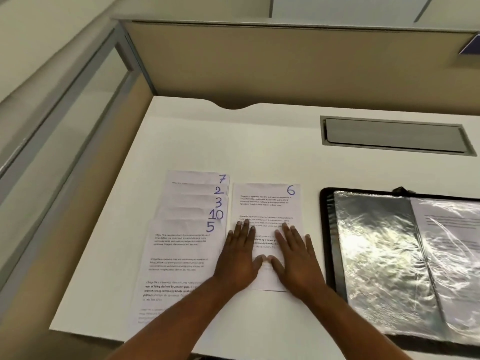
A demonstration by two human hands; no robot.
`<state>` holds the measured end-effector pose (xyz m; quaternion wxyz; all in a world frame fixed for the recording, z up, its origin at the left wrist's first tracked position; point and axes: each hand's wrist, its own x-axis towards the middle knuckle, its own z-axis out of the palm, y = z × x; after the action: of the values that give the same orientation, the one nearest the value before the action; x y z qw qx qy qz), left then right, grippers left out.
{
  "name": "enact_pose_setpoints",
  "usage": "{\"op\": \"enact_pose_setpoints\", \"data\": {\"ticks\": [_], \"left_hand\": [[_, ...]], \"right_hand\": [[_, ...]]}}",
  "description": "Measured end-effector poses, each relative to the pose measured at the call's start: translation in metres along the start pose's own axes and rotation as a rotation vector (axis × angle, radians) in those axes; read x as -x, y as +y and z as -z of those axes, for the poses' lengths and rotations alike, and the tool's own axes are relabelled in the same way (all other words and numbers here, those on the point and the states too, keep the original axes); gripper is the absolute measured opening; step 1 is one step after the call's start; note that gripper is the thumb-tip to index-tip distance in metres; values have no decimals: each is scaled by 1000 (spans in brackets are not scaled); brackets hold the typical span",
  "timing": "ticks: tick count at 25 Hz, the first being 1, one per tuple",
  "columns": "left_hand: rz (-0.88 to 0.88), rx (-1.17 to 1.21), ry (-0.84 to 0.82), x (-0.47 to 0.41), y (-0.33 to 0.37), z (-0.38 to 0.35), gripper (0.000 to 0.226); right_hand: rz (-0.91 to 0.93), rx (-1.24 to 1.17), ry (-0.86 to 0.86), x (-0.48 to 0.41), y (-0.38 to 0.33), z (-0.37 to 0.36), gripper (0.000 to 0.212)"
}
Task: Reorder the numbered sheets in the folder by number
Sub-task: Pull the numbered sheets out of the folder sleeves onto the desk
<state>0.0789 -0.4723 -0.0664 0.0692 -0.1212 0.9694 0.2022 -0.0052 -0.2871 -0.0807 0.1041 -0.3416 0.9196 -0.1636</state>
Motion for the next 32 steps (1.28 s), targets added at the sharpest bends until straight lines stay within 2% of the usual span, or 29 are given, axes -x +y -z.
{"op": "enact_pose_setpoints", "data": {"ticks": [4, 19, 25, 32], "left_hand": [[-29, -42, -50, -7, -10, -5, 85], [-112, -112, 70, -6, -19, -9, 82], [-165, -75, 51, 9, 32, -11, 82], [-206, -86, 56, 25, 149, -48, 81]], "right_hand": [[-19, 92, -31, -3, 1, -13, 74], [5, 64, -82, -6, -10, 15, 78], [-18, 38, 22, 37, 0, 49, 78], [-50, 65, 33, 117, 98, 84, 77]]}}
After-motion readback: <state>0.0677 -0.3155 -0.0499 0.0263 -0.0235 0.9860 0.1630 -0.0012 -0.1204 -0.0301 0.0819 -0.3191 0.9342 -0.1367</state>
